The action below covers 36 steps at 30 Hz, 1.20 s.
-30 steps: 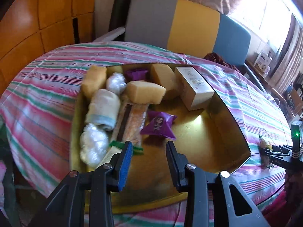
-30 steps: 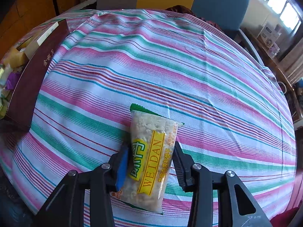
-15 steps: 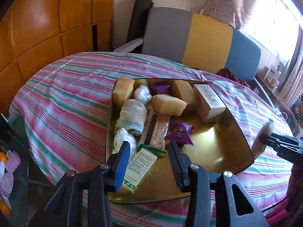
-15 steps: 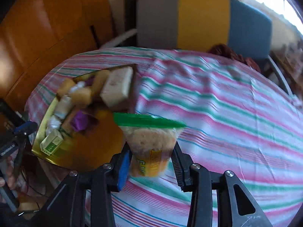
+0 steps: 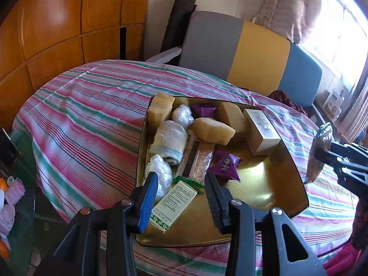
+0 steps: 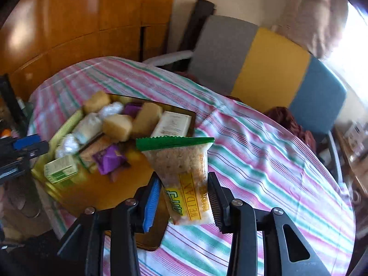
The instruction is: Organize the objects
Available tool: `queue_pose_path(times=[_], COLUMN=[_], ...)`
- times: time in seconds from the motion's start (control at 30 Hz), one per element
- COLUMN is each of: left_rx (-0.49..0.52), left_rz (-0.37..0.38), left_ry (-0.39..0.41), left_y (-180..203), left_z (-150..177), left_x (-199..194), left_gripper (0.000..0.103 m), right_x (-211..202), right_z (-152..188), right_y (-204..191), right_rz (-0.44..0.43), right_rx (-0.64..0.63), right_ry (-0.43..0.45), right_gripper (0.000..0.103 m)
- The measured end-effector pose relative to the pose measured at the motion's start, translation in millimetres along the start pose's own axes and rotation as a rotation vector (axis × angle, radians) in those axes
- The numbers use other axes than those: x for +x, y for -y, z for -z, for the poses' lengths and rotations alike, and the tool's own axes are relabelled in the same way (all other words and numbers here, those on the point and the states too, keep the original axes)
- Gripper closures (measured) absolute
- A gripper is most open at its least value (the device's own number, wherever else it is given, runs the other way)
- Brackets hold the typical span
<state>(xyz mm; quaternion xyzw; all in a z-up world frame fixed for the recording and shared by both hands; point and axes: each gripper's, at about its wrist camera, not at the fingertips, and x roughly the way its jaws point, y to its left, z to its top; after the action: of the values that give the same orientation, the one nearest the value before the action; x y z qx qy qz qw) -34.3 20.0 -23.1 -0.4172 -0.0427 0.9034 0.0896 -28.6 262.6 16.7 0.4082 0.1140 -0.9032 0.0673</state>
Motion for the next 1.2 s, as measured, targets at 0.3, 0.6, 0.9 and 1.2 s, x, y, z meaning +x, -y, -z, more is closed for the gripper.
queue_pose_path(times=[0.3,0.6,0.9,1.2], left_rx=[-0.017,-0.013,0.031,0.035], left_rz=[-0.005,-0.047,-0.1,-0.151], left_ry=[0.009,0.012,0.115,0.211], left_y=[-5,-9,4,19], left_z=[0,0,-7,-5], left_x=[-4,-4,-26,-53], left_gripper=[0.061,0.052,0.039,0.039], right_x=[57,85,55,27], right_z=[-1,11,15,32], right_y=[-80,-98,-69,-51], right_rz=[-0.147,-0.334,-0.305,-0.177], right_rx=[-0.239,-0.178,0.079,0.261], right_ry=[-0.147,-0.179,-0.062,-0.008], right_gripper=[0.065,0.044,0.023,0.021])
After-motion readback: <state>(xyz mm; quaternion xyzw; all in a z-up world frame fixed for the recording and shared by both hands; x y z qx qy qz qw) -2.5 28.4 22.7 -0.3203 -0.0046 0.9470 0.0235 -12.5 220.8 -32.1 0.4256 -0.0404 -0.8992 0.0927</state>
